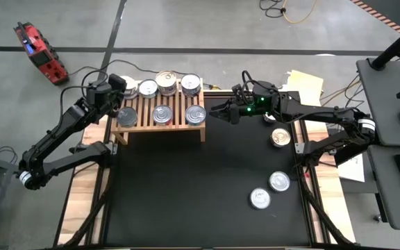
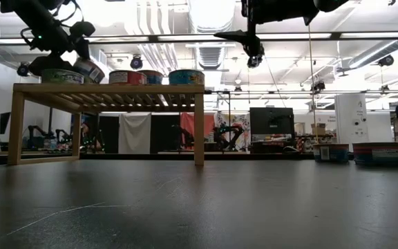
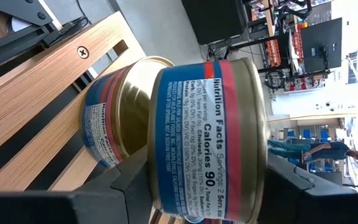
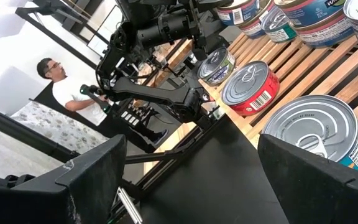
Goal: Stack canned seafood by type on shelf
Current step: Stack the blue pink tuna can on top of the other blue pink tuna can on the shelf
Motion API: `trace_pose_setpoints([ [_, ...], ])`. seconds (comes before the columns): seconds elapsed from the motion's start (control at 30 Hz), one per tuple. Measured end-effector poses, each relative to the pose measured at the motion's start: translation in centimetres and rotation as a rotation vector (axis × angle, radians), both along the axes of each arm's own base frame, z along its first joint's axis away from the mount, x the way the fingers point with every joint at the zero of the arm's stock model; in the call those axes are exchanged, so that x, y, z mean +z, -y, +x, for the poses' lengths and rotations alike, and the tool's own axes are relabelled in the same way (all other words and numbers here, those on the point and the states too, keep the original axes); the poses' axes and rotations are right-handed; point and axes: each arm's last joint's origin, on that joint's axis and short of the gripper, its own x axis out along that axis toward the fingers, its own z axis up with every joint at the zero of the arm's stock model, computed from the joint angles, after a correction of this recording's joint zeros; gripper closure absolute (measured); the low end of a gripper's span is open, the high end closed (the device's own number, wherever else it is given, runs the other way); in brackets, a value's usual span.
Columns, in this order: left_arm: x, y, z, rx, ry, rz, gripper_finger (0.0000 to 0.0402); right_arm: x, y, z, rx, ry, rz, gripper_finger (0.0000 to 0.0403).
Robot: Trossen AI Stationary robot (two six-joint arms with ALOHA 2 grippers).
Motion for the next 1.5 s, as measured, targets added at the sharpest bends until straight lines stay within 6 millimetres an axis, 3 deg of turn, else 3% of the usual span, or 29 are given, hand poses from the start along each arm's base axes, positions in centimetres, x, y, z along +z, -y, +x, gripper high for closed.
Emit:
trace_pose_setpoints([
  [0.3,0.0,0.0,0.0,0.0,0.0,-0.001,0.0187,0.0,0.0,0.0,0.0,0.0,0.0,0.0049],
  [1.5,-0.03,-0.01,0.01,0.0,0.001,-0.003,0.0186,0.01,-0.01,0.0,0.0,0.0,-0.001,0.0049],
])
